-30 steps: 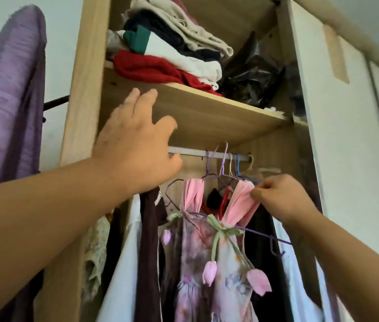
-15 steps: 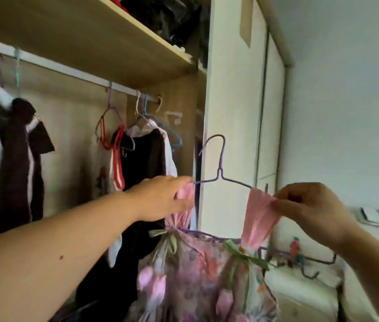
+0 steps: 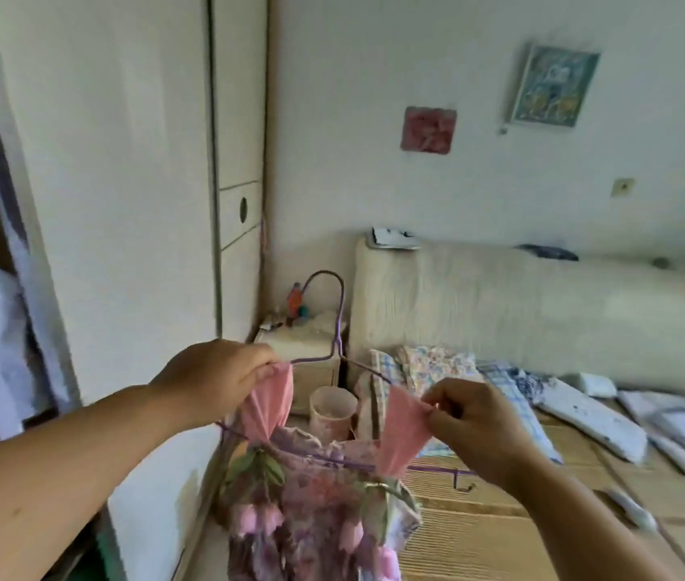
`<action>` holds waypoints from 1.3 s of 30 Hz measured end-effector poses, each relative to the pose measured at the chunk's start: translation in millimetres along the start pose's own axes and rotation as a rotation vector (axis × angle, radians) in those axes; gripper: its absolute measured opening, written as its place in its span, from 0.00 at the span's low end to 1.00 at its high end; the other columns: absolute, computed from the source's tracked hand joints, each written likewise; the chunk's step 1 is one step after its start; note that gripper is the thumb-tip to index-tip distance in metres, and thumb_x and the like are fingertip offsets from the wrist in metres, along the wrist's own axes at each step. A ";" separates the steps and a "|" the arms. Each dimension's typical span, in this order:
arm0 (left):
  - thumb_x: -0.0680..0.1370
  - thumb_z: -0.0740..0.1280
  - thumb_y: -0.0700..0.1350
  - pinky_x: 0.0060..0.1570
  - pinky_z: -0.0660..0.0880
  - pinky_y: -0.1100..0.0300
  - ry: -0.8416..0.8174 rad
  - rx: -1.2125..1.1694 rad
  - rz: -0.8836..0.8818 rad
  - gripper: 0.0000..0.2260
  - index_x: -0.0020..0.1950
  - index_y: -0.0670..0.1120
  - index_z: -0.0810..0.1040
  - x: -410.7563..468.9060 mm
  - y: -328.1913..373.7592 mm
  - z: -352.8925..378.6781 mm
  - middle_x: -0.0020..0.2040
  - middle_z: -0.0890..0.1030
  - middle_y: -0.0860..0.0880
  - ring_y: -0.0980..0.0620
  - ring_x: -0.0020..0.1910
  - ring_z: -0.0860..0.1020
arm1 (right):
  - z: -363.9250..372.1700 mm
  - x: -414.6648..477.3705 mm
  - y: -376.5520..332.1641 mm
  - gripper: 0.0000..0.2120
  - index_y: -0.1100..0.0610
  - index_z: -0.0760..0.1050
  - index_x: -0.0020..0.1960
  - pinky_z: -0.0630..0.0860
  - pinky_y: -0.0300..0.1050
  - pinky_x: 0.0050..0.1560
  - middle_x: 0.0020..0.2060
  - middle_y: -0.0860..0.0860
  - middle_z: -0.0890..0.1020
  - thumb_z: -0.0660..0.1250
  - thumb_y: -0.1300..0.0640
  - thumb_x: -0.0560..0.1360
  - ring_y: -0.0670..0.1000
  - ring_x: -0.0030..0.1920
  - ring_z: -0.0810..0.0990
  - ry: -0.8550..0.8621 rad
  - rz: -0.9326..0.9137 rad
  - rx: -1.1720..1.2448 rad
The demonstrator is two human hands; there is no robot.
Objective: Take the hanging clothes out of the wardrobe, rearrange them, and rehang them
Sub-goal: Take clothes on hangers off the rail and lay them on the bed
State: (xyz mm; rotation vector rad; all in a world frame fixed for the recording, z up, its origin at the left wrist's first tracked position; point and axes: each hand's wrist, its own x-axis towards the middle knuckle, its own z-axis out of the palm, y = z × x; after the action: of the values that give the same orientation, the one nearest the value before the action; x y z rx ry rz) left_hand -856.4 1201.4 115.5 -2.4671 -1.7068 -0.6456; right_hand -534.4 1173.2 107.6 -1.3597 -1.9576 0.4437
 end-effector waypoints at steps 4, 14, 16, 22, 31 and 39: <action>0.80 0.59 0.53 0.40 0.71 0.59 -0.044 -0.046 0.150 0.09 0.56 0.58 0.77 22.2 30.3 33.7 0.50 0.82 0.55 0.52 0.46 0.78 | -9.1 -49.2 23.2 0.09 0.45 0.78 0.35 0.63 0.32 0.25 0.22 0.41 0.72 0.68 0.59 0.68 0.41 0.23 0.68 0.077 0.165 -0.086; 0.78 0.64 0.51 0.38 0.71 0.59 -0.243 -0.164 0.657 0.07 0.50 0.56 0.81 11.6 88.5 92.9 0.43 0.84 0.53 0.49 0.44 0.81 | 23.9 -205.0 -2.1 0.05 0.45 0.78 0.40 0.67 0.32 0.28 0.25 0.38 0.75 0.69 0.55 0.69 0.40 0.27 0.71 0.185 0.594 -0.257; 0.77 0.64 0.51 0.31 0.68 0.61 -0.278 -0.233 0.767 0.06 0.47 0.57 0.81 -0.9 101.0 101.6 0.38 0.83 0.54 0.50 0.38 0.81 | 33.2 -240.4 -17.3 0.07 0.44 0.77 0.39 0.65 0.32 0.27 0.25 0.37 0.74 0.68 0.56 0.70 0.40 0.26 0.70 0.173 0.680 -0.240; 0.78 0.61 0.55 0.36 0.76 0.57 -0.713 -0.283 1.030 0.05 0.47 0.61 0.76 -40.7 166.7 119.5 0.36 0.79 0.62 0.61 0.35 0.77 | 32.9 -345.0 -81.5 0.07 0.47 0.79 0.42 0.64 0.31 0.27 0.23 0.40 0.73 0.65 0.58 0.69 0.41 0.25 0.70 0.229 0.963 -0.228; 0.77 0.64 0.57 0.35 0.72 0.64 -1.017 -0.361 1.251 0.05 0.46 0.65 0.79 -155.7 325.1 138.5 0.35 0.79 0.67 0.68 0.34 0.76 | 6.0 -499.1 -146.3 0.09 0.47 0.80 0.37 0.69 0.34 0.27 0.26 0.40 0.78 0.66 0.58 0.70 0.40 0.26 0.73 0.437 1.388 -0.087; 0.78 0.62 0.56 0.41 0.76 0.58 -1.092 -0.322 1.334 0.09 0.47 0.57 0.81 -258.8 458.8 175.1 0.38 0.81 0.59 0.59 0.38 0.78 | -13.3 -643.5 -126.0 0.10 0.48 0.82 0.36 0.78 0.47 0.35 0.32 0.49 0.81 0.67 0.61 0.70 0.49 0.34 0.78 0.672 1.532 -0.033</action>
State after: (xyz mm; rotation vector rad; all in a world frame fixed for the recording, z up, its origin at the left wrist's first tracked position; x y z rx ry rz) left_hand -463.5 851.3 -61.2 -3.5092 0.4701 0.7171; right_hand -479.9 534.2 -29.8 -2.4041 -0.1235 0.4844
